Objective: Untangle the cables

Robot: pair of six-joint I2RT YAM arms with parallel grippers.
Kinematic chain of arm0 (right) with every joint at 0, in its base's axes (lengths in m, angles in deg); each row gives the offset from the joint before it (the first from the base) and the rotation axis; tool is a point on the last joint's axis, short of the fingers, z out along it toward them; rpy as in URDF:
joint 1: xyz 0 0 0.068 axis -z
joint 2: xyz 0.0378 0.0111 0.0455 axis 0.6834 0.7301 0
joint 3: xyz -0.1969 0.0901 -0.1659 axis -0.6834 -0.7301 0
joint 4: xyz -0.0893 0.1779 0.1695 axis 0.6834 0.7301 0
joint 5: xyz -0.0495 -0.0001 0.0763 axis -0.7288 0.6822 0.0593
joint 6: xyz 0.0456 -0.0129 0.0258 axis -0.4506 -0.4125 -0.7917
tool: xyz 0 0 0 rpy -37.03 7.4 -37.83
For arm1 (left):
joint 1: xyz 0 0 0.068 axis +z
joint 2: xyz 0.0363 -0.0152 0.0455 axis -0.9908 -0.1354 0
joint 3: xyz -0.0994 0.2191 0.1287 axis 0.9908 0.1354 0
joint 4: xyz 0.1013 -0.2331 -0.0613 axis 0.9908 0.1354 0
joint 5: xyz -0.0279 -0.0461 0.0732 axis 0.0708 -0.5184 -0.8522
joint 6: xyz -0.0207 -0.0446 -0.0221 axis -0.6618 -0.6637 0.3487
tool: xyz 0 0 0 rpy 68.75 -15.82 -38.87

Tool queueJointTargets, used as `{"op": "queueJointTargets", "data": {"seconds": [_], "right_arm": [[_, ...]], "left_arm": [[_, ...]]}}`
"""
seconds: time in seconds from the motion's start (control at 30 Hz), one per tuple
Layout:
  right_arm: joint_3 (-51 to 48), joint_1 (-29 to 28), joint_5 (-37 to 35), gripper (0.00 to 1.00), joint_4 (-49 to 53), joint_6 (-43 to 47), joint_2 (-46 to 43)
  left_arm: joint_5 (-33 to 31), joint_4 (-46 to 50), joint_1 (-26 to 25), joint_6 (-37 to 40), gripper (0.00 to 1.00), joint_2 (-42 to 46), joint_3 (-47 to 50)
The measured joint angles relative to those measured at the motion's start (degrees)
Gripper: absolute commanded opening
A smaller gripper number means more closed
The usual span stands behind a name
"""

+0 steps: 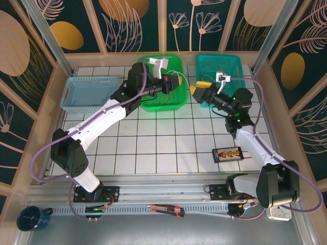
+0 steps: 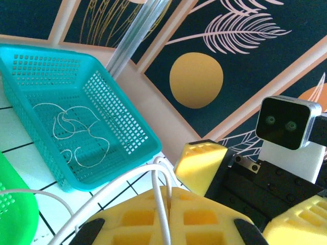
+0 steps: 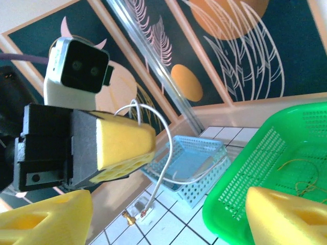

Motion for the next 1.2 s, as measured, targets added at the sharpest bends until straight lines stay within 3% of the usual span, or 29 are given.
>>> {"op": "queueJointTargets", "data": {"seconds": [0.43, 0.57, 0.63, 0.8, 0.83, 0.87, 0.93, 1.0, 1.2], "right_arm": [[3.3, 0.2, 3.7, 0.47, 4.7, 3.3, 2.5], [3.7, 0.9, 4.1, 0.22, 6.4, 4.1, 2.5], [3.9, 1.8, 4.3, 0.00, 7.1, 4.6, 2.5], [3.9, 3.8, 4.7, 0.00, 8.3, 4.8, 2.5], [3.9, 4.0, 4.7, 0.00, 8.3, 4.8, 2.5], [4.0, 4.1, 4.7, 0.00, 8.3, 4.8, 2.5], [4.4, 4.4, 3.7, 0.00, 8.8, 4.8, 2.5], [5.4, 5.1, 2.0, 0.00, 9.3, 4.7, 3.0], [8.9, 8.3, -6.6, 0.00, 9.7, 4.8, 7.4]], "left_arm": [[2.6, 3.6, -2.8, 3.1, 0.00, -2.8, -4.2], [2.8, 4.1, -2.8, 3.7, 0.00, -2.8, -4.2], [2.8, 4.4, -2.8, 3.9, 0.00, -2.8, -4.2], [2.8, 4.8, -2.9, 4.2, 0.01, -2.8, -4.2], [2.8, 4.8, -2.9, 4.2, 0.08, -2.8, -4.2], [2.8, 4.9, -2.9, 4.3, 0.25, -2.8, -4.2], [2.7, 4.9, -3.0, 4.9, 0.68, -2.8, -4.2], [2.2, 4.8, -3.0, 5.4, 0.99, -2.8, -4.2], [-2.5, 4.9, -3.0, 7.3, 0.99, -0.9, -1.2]]}}
